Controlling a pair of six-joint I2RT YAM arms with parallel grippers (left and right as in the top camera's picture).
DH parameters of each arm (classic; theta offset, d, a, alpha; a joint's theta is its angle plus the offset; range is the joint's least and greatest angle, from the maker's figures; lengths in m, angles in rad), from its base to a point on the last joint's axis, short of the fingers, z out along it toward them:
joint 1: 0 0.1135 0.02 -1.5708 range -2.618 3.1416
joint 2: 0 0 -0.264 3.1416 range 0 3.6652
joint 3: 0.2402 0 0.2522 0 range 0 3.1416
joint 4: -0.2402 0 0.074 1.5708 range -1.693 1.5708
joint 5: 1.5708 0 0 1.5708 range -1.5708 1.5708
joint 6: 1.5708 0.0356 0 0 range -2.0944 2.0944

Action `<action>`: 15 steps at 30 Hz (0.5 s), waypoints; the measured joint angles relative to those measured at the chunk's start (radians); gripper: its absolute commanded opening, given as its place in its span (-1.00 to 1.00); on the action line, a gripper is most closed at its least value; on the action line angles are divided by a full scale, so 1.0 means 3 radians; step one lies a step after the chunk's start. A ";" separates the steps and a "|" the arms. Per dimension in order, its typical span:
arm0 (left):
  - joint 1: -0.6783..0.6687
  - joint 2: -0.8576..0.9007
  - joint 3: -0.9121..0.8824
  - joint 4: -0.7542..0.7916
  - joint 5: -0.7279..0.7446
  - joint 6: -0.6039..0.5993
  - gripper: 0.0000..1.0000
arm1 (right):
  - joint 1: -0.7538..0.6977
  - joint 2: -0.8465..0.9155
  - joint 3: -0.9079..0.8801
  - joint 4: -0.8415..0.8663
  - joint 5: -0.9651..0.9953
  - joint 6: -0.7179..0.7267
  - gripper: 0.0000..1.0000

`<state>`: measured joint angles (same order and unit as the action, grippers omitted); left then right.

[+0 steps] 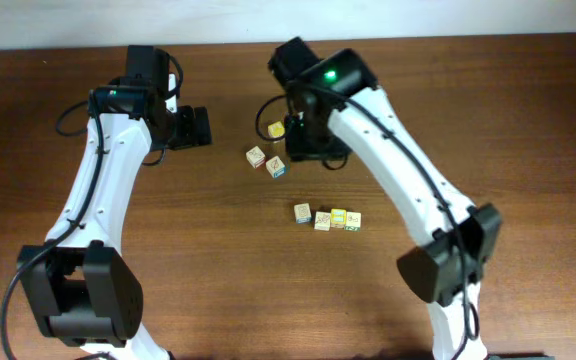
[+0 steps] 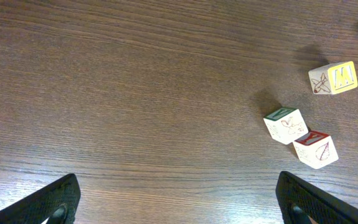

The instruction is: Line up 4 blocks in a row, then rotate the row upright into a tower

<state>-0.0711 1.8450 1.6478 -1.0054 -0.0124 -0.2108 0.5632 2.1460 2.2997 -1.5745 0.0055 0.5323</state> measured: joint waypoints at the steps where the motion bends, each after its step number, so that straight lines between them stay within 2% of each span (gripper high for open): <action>1: 0.0000 0.0000 0.0000 -0.0001 0.0000 0.0000 0.98 | 0.0001 -0.0041 -0.0010 0.0045 0.0009 -0.0013 -0.60; 3: 0.0000 0.0000 0.0000 0.0005 0.0000 0.0000 0.98 | 0.0010 -0.0052 -0.0273 0.0423 0.0032 -0.0011 -0.78; 6: 0.0000 0.0000 0.0000 0.0003 0.0000 0.0000 0.98 | 0.0046 0.0008 -0.1053 0.1061 0.0050 -0.0031 -0.92; 11: 0.0000 0.0000 0.0000 -0.0001 0.0000 0.0000 0.99 | 0.0046 0.0034 -0.1845 0.1907 0.0057 -0.0060 -0.92; 15: 0.0000 0.0000 0.0000 -0.0001 0.0000 0.0000 0.98 | 0.0048 0.0034 -0.2028 0.2087 0.0058 -0.0065 -0.92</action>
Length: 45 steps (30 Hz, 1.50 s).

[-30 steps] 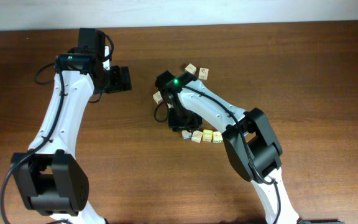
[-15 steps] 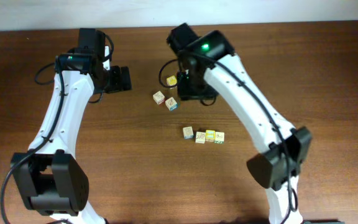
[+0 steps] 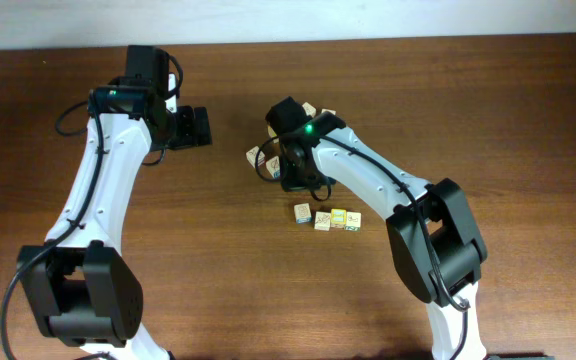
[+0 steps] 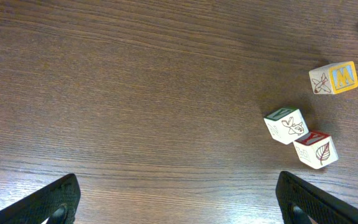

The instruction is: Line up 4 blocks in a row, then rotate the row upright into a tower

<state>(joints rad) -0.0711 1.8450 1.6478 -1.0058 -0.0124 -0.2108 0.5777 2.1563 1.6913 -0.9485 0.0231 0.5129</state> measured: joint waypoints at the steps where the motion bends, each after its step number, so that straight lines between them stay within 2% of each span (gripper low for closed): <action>1: 0.0000 0.0000 0.0000 0.0001 0.0000 0.0000 0.98 | 0.0000 0.0000 -0.0050 0.0060 0.0000 -0.0004 -0.91; 6: 0.0000 0.0000 0.0000 0.0000 0.0000 0.0001 0.98 | 0.0108 0.0000 -0.0181 0.0203 0.0000 -0.0113 -0.91; 15: 0.0000 0.0000 0.0000 0.0000 0.0000 0.0000 0.98 | 0.0193 0.0000 -0.0186 -0.0209 -0.0001 -0.0153 -0.92; 20: 0.0000 0.0000 0.0000 0.0000 0.0000 0.0000 0.98 | 0.0187 0.0000 -0.0183 -0.0229 -0.0001 -0.0154 -0.91; 24: 0.0000 0.0000 0.0000 0.0001 0.0000 0.0000 0.98 | 0.0197 0.0000 0.0003 -0.0215 -0.0285 -0.0613 -0.90; 30: 0.0000 0.0000 0.0000 0.0001 0.0000 0.0001 0.98 | 0.0342 0.0000 -0.0136 -0.0242 -0.0357 -0.0774 -0.90; 41: 0.0000 0.0000 0.0000 0.0001 0.0000 0.0000 0.98 | 0.0069 -0.0025 -0.0116 -0.0495 -0.0254 -0.0748 -0.92; 45: 0.0000 0.0000 0.0000 0.0001 0.0000 0.0001 0.98 | -0.0170 -0.0549 -0.0024 -0.0721 -0.0280 -0.0584 -0.92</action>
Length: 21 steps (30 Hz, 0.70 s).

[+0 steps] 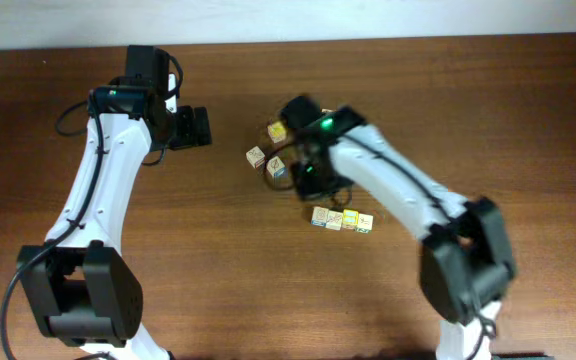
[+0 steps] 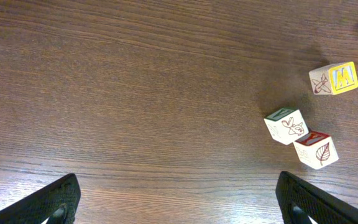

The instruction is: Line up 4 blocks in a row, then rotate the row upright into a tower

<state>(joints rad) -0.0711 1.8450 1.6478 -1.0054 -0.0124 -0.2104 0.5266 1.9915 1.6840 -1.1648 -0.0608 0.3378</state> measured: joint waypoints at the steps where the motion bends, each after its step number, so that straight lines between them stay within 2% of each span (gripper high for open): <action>1: 0.0000 0.0000 0.0000 -0.0001 0.0000 -0.0001 0.98 | -0.0144 -0.0090 0.0023 -0.0052 -0.0001 0.0083 -0.92; 2: 0.0000 0.0000 0.0000 -0.0001 0.0000 -0.0001 0.98 | -0.0395 -0.0134 0.0010 -0.0083 0.0018 0.0223 -0.92; 4: 0.0000 0.0000 0.0000 -0.0001 0.0000 -0.0001 0.98 | -0.0567 -0.0128 -0.0300 0.0108 0.0020 0.0348 -0.92; 8: 0.0000 0.0000 0.0000 0.0001 0.0000 -0.0001 0.98 | -0.0567 -0.0076 -0.1001 0.0712 -0.0154 0.0385 -0.92; 19: 0.0000 0.0000 0.0000 -0.0001 0.0000 -0.0001 0.98 | -0.0548 -0.0076 -0.1147 0.0807 -0.0217 0.0409 -0.92; 21: 0.0000 0.0000 0.0000 -0.0003 0.0000 -0.0001 0.98 | -0.0676 -0.0112 -0.0984 0.0575 -0.0228 0.0390 -0.92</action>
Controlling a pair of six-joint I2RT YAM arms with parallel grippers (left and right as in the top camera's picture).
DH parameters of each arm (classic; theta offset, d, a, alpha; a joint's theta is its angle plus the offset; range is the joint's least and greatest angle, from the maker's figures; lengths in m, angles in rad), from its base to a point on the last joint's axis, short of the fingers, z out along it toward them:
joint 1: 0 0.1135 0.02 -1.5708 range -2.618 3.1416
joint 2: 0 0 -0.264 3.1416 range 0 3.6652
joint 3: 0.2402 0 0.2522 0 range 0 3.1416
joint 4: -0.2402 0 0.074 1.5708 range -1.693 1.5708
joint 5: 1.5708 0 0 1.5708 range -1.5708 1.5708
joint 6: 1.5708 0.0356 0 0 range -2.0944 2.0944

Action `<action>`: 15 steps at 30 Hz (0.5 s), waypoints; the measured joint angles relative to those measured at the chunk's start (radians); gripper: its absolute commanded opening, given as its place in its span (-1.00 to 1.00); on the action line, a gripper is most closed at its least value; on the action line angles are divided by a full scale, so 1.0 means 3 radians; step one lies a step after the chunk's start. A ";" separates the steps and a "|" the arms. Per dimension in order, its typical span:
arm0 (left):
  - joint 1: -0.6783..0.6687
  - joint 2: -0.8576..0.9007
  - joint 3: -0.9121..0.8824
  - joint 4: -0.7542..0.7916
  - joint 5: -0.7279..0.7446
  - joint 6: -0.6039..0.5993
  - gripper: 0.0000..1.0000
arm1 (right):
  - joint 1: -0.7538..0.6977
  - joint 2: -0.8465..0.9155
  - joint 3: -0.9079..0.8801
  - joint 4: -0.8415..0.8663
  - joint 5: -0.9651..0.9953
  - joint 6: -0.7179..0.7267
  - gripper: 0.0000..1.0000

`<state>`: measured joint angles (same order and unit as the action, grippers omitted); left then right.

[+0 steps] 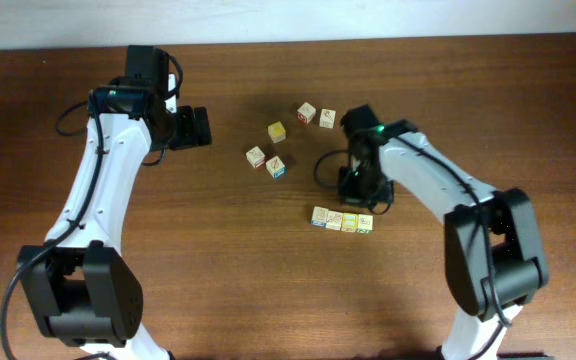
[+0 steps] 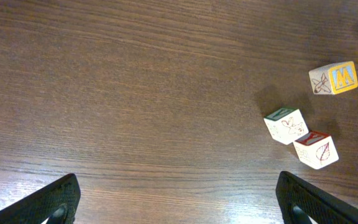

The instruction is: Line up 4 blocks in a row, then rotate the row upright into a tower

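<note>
Four small picture blocks lie in a tight row [image 1: 343,220] on the brown table. My right gripper [image 1: 353,190] hangs just behind that row, pointing down; its jaws are hidden under the wrist. Five loose blocks lie further back: a yellow one [image 1: 277,131], two side by side [image 1: 256,156] [image 1: 277,167], and two at the rear [image 1: 307,112] [image 1: 327,118]. My left gripper [image 2: 179,208] stands open over bare wood, left of the yellow block [image 2: 333,78], the green-topped block [image 2: 286,125] and the red-topped block [image 2: 316,149].
The table's far edge meets a white wall [image 1: 368,20] at the back. A red-edged block shows at the right border of the left wrist view.
My right gripper has moved right, from the loose pair of blocks to just behind the row. The two rear blocks now show. The row and the left arm have not moved.
My right gripper was over the loose blocks at the back, then lower by the pair, with the row's left block standing apart. Later the row lay straight and a little further right. Now the gripper is behind it. The left gripper stayed open and still.
</note>
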<state>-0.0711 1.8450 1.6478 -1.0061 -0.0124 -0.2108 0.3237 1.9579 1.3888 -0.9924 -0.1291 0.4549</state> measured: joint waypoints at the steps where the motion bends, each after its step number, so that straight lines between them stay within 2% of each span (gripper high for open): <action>1: 0.0000 0.0000 0.0000 0.0001 -0.0001 0.0000 0.98 | -0.0118 -0.0070 0.0094 -0.0144 0.0000 -0.0009 -0.92; 3: 0.0000 0.0000 0.0000 0.0000 -0.0001 0.0001 0.98 | -0.0470 -0.0406 0.0167 -0.0449 0.0015 -0.0033 -0.92; 6: 0.0000 0.0000 0.0000 0.0003 0.0000 0.0000 0.98 | -0.0802 -0.0549 0.0132 -0.0670 0.0027 -0.0094 -0.92; 9: 0.0000 0.0000 0.0000 0.0000 0.0000 0.0000 0.98 | -0.0819 -0.0521 -0.0245 -0.0520 0.0018 -0.0151 -0.92; 12: 0.0000 0.0000 0.0000 0.0003 -0.0001 0.0000 0.98 | -0.0738 -0.0501 -0.0635 -0.0092 -0.0052 -0.0164 -0.92; 15: 0.0000 0.0000 0.0000 0.0001 0.0000 0.0000 0.98 | -0.0585 -0.0501 -0.0750 0.0094 -0.0189 -0.0160 -0.91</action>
<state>-0.0711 1.8450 1.6478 -1.0058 -0.0124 -0.2108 0.1482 1.8076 1.1637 -0.9642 -0.1860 0.4068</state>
